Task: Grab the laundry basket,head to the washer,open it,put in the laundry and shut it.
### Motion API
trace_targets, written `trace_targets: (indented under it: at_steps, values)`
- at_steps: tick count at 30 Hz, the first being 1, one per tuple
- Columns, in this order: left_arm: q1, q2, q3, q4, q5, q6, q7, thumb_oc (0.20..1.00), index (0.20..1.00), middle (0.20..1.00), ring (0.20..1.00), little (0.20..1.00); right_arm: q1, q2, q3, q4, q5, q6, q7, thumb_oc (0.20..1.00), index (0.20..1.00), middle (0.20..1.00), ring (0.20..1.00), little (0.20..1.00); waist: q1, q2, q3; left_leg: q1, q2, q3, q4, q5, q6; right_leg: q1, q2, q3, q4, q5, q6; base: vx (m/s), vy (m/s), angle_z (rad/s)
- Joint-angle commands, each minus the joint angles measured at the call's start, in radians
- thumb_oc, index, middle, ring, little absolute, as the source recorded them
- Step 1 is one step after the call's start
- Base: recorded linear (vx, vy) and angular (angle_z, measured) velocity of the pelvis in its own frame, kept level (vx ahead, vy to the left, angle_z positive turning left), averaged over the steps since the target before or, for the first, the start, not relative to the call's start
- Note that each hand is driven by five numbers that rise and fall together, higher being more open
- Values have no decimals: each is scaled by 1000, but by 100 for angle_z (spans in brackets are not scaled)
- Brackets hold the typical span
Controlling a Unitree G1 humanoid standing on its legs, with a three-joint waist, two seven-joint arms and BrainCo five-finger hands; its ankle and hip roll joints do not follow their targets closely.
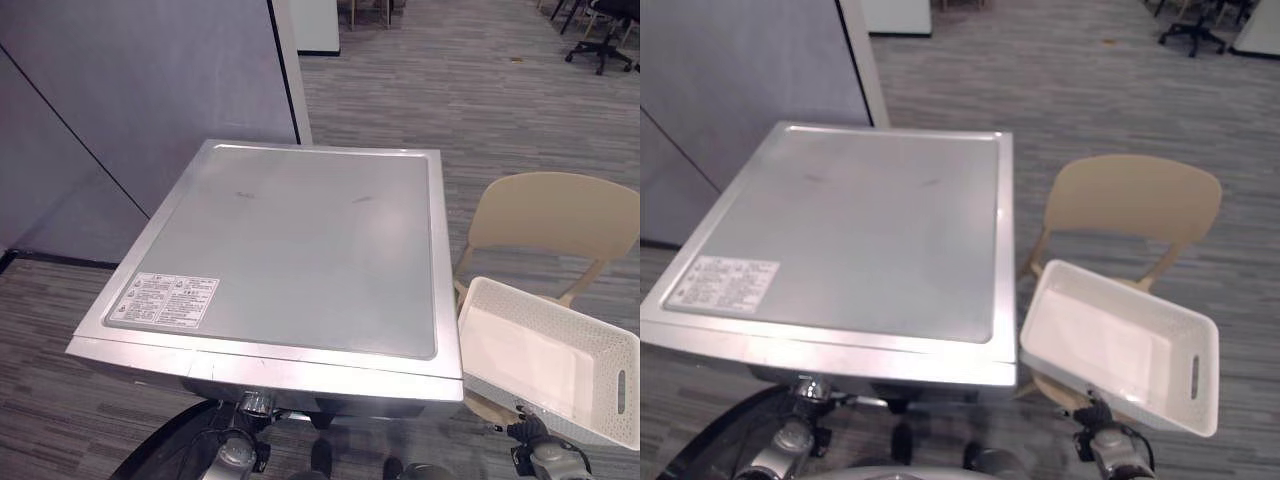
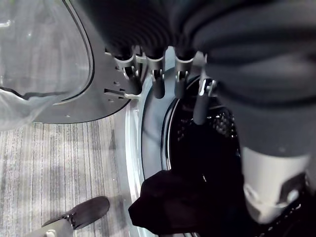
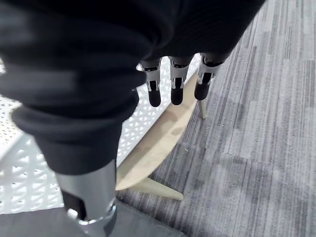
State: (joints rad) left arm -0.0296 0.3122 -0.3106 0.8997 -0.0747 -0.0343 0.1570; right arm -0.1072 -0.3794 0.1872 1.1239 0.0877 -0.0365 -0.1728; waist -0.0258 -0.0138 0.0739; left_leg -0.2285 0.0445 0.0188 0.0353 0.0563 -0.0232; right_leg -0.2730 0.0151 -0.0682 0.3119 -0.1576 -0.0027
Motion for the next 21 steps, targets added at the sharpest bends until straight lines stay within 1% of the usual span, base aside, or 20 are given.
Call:
trace_targets:
  at_steps: [1, 2, 3, 4, 5, 6, 7, 8, 9, 10, 11, 12, 13, 14, 15, 16, 17, 18, 19, 21]
  values:
    - [-127, 49, 31, -30, -18, -41, 28, 1000, 1000, 1000, 1000, 1000, -34, 5, 15, -38, -7, -2, -28, 1000, 1000, 1000, 1000, 1000, -13, -34, 72, -30, -56, -4, -31, -29, 26, -22, -39, 127, -188, 170, 145, -473, 83, -68]
    - [-139, 63, 31, -26, -16, -41, 36, 1000, 1000, 1000, 1000, 1000, -29, 12, 24, -40, -5, -5, -26, 1000, 1000, 1000, 1000, 1000, 4, -20, 85, -56, -37, 3, -21, -5, 30, 12, -16, 120, -40, 79, 125, -210, 46, -44]
    - [-139, 63, 31, -26, -16, -41, 36, 1000, 1000, 1000, 1000, 1000, -29, 12, 23, -40, -5, -5, -26, 1000, 1000, 1000, 1000, 1000, 4, -20, 84, -59, -37, 3, -21, -4, 29, 10, -15, 121, -40, 80, 125, -267, 53, -23]
    - [-136, 68, 32, -34, -11, -42, 35, 1000, 1000, 1000, 1000, 1000, -21, 16, 23, -41, -3, -13, -22, 1000, 1000, 1000, 1000, 1000, 14, -14, 83, -59, -30, 1, -24, 6, 29, 42, -7, 119, 27, 38, 109, -200, -40, -3]
    - [-126, 77, 38, -72, -13, -40, 33, 1000, 1000, 1000, 1000, 1000, -8, 22, 18, -49, -1, -15, -18, 1000, 1000, 1000, 1000, 1000, 35, -24, 82, -79, -36, -11, -18, 28, 30, 105, 0, 137, 130, 42, 103, -201, -39, 8]
    - [-126, 77, 38, -72, -13, -40, 32, 1000, 1000, 1000, 1000, 1000, -8, 22, 17, -49, -1, -15, -18, 1000, 1000, 1000, 1000, 1000, 36, -22, 80, -82, -34, -11, -18, 28, 29, 103, 2, 138, 128, 45, 103, -200, -94, 17]
    - [-122, 79, 42, -85, -17, -41, 32, 1000, 1000, 1000, 1000, 1000, -5, 26, 13, -50, 2, -16, -23, 1000, 1000, 1000, 1000, 1000, 50, -33, 77, -100, -40, -13, -16, 40, 27, 158, 12, 154, 71, 12, 95, -124, -91, 26]
    - [-110, 79, 44, -112, -17, -44, 27, 1000, 1000, 1000, 1000, 1000, -2, 30, 10, -56, 8, -16, -22, 1000, 1000, 1000, 1000, 1000, 69, -42, 72, -122, -43, -11, -15, 60, 21, 211, 18, 154, -4, -36, 78, -177, -124, 21]
    - [-105, 75, 48, -121, -18, -42, 24, 1000, 1000, 1000, 1000, 1000, -7, 32, 9, -56, 17, -17, -22, 1000, 1000, 1000, 1000, 1000, 80, -46, 72, -140, -41, -4, -15, 91, 1, 226, 21, 145, -61, -60, 60, -220, -112, 10]
    - [-103, 76, 52, -126, -19, -43, 23, 1000, 1000, 1000, 1000, 1000, -11, 32, 10, -57, 25, -22, -23, 1000, 1000, 1000, 1000, 1000, 87, -43, 73, -166, -35, 2, -22, 124, -21, 231, 36, 143, -127, -70, 45, -249, -114, -6]
    - [-98, 73, 52, -131, -16, -41, 18, 1000, 1000, 1000, 1000, 1000, -12, 31, 10, -60, 28, -23, -23, 1000, 1000, 1000, 1000, 1000, 86, -34, 76, -181, -29, 0, -41, 153, -44, 227, 54, 137, -168, -64, 38, -431, -104, 13]
    - [-98, 65, 56, -136, -22, -40, 10, 1000, 1000, 1000, 1000, 1000, -16, 26, 12, -71, 30, -25, -26, 1000, 1000, 1000, 1000, 1000, 87, -24, 108, -204, -32, 3, -38, 161, -68, 200, 66, 121, -189, -29, 32, -329, -68, 37]
    - [-98, 65, 56, -136, -22, -40, 10, 1000, 1000, 1000, 1000, 1000, -17, 26, 12, -71, 30, -25, -26, 1000, 1000, 1000, 1000, 1000, 86, -24, 108, -205, -32, 2, -37, 160, -68, 200, 66, 119, -190, -29, 32, -354, -14, 69]
    - [-96, 62, 53, -139, -16, -39, 8, 1000, 1000, 1000, 1000, 1000, -12, 25, 8, -73, 31, -23, -25, 1000, 1000, 1000, 1000, 1000, 76, -30, 119, -208, -40, -1, 1, 129, -55, 188, 52, 101, -199, -7, 38, -338, 73, 95]
    - [-77, 70, 46, -185, 8, -42, 1, 1000, 1000, 1000, 1000, 1000, 12, 25, -12, -92, 37, -24, -21, 1000, 1000, 1000, 1000, 1000, 49, -52, 123, -186, -53, 1, 119, 18, -21, 164, 1, 67, -218, 29, 60, -383, 110, 72]
    - [-73, 76, 41, -202, 20, -42, -2, 1000, 1000, 1000, 1000, 1000, 18, 26, -16, -89, 37, -25, -16, 1000, 1000, 1000, 1000, 1000, 42, -58, 119, -169, -57, -4, 141, -19, -17, 157, -14, 55, -224, 36, 63, -269, 101, 69]
    - [-73, 76, 41, -202, 20, -41, -2, 1000, 1000, 1000, 1000, 1000, 18, 25, -16, -89, 37, -25, -16, 1000, 1000, 1000, 1000, 1000, 41, -57, 117, -172, -57, -5, 140, -17, -17, 155, -14, 54, -224, 37, 63, -106, 79, 45]
    - [-74, 87, 38, -231, 33, -43, -2, 1000, 1000, 1000, 1000, 1000, 23, 27, -20, -80, 37, -29, -13, 1000, 1000, 1000, 1000, 1000, 32, -63, 116, -147, -58, -7, 162, -55, -13, 145, -31, 44, -225, 44, 64, -39, 169, 62]
    - [-58, 113, 35, -322, 61, -45, 5, 1000, 1000, 1000, 1000, 1000, 38, 27, -28, -57, 30, -23, -4, 1000, 1000, 1000, 1000, 1000, 24, -50, 104, -79, -56, -36, 124, -68, -4, 132, -38, 24, -219, 44, 71, -49, 216, 70]
    - [-68, 144, 31, -422, 82, -59, 3, 1000, 1000, 1000, 1000, 1000, 45, 32, -42, -50, 33, -27, 2, 1000, 1000, 1000, 1000, 1000, 18, -41, 88, -58, -55, -50, 66, -55, -6, 119, -42, 11, -206, 47, 76, 14, 208, 56]
